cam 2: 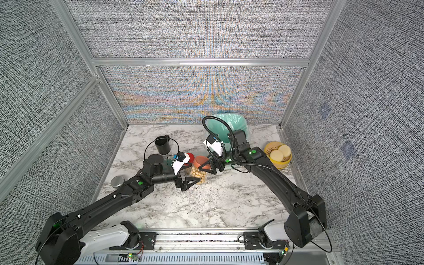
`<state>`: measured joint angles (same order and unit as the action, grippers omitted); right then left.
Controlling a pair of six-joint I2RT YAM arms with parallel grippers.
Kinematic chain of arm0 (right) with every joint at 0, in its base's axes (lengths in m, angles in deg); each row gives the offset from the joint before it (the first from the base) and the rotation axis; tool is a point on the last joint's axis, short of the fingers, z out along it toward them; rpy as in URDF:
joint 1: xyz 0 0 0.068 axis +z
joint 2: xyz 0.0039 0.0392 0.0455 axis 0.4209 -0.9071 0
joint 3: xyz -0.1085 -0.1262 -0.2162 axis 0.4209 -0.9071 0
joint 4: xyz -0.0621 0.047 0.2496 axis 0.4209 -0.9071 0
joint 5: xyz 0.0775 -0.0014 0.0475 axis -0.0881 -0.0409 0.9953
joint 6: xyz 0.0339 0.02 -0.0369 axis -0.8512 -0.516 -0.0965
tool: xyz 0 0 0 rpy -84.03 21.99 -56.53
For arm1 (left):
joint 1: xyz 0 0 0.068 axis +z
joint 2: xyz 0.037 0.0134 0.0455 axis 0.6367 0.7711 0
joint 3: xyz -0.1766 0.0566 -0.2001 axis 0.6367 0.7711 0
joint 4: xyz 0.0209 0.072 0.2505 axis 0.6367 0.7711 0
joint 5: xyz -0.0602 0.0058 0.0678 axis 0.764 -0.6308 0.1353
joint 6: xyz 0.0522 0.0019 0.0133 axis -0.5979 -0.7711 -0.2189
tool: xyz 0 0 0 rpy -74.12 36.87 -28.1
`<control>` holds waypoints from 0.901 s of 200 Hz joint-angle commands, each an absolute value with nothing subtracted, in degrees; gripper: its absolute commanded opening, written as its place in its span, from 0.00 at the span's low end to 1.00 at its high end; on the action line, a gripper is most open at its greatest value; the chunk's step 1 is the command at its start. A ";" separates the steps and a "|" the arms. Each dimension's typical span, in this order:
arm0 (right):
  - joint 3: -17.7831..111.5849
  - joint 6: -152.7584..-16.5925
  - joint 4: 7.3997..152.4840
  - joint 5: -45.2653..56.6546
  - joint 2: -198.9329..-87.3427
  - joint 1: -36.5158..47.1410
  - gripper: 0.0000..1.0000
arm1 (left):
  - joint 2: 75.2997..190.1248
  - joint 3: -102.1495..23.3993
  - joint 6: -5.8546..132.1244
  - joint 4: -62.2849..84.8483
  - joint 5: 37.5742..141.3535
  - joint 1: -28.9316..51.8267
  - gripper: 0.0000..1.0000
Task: Empty moldy peanuts from jars
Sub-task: Pick up the jar from the center of the board.
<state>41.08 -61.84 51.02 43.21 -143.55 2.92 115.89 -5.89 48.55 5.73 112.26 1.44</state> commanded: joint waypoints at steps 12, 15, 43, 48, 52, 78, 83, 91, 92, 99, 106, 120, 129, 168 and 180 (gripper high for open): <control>40.39 -63.07 58.60 48.20 -142.69 2.99 0.00 | 118.02 -5.61 51.48 1.73 114.09 1.65 1.00; 40.21 -63.12 58.73 48.33 -142.48 3.00 0.00 | 118.14 -5.50 51.72 1.22 113.88 1.71 1.00; 39.33 -62.68 59.30 48.76 -141.99 3.00 0.00 | 119.04 -5.12 54.23 -2.86 113.65 2.02 1.00; 39.15 -62.61 59.28 48.80 -142.02 3.01 0.00 | 119.01 -5.20 54.44 -3.26 113.64 2.15 1.00; 39.07 -62.51 59.30 48.97 -142.05 3.01 0.00 | 119.00 -5.21 54.65 -3.61 113.63 2.11 1.00; 38.06 -62.92 60.60 50.00 -141.77 3.10 0.00 | 119.43 -5.63 55.18 -3.88 113.60 2.11 1.00; 37.85 -63.21 61.16 50.12 -141.68 3.10 0.00 | 119.58 -5.64 55.21 -3.78 113.61 2.11 1.00; 37.74 -63.42 61.71 50.19 -141.62 3.01 0.00 | 119.76 -5.55 55.28 -3.78 113.88 2.11 1.00; 37.74 -63.42 61.74 50.20 -141.63 2.99 0.00 | 119.77 -5.55 55.30 -3.78 113.88 2.06 1.00; 37.81 -63.51 61.76 50.33 -141.72 3.11 0.00 | 119.94 -5.55 55.37 -3.74 114.06 2.15 0.99; 37.82 -63.56 61.76 50.34 -141.77 3.06 0.00 | 120.08 -5.56 55.50 -3.69 114.20 2.11 0.97; 37.61 -63.51 62.01 50.54 -141.83 3.05 0.00 | 120.37 -5.69 55.76 -3.40 114.68 2.16 0.85; 37.40 -63.60 62.40 50.78 -141.66 3.13 0.00 | 120.61 -5.91 55.97 -2.88 114.67 2.11 0.76; 37.30 -63.60 63.33 51.78 -141.63 3.13 0.00 | 121.07 -5.84 56.58 -2.88 113.80 2.19 0.91; 37.30 -63.63 63.34 51.79 -141.69 3.06 0.00 | 120.62 -5.28 56.80 -4.00 112.75 2.19 1.00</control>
<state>37.08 -64.15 59.94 45.31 -141.95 2.86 120.83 -5.58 55.00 -2.03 116.70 2.03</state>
